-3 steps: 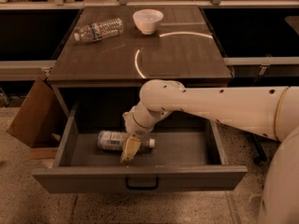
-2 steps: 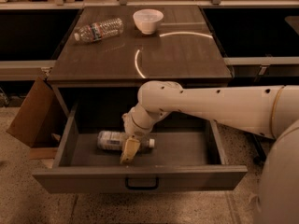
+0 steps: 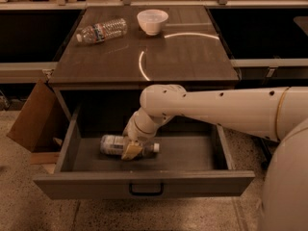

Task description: Pick blue plastic bottle from top drawer and place on counter

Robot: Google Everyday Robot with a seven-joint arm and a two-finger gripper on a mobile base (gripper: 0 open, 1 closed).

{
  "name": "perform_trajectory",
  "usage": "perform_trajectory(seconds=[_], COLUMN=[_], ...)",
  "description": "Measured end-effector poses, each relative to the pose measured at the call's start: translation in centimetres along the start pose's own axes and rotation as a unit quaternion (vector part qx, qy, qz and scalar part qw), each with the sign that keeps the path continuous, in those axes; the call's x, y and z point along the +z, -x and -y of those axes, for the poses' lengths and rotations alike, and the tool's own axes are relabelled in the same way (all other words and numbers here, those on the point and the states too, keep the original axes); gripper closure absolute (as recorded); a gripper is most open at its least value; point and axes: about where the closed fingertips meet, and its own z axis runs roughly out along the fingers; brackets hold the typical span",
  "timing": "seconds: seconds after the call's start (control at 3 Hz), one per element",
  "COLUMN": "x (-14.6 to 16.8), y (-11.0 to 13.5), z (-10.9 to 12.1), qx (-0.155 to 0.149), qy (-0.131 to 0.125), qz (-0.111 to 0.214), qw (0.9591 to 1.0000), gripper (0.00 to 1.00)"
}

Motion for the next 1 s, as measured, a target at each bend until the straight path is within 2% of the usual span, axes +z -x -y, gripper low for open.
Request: perform_trajectory(seconds=[0.33,0.67,1.0], x=[0.1,-1.8,-7.0], y=[0.0,-0.1,0.1], z=[0.0,0.3,0.9], qx=[-0.002,-0.003,-0.01], qy=[-0.001,-0.022,-0.063], qz=[0.0,0.009,0.037], qw=[1.0,0.9997,0.9973], gripper=[0.64,0.87,1.0])
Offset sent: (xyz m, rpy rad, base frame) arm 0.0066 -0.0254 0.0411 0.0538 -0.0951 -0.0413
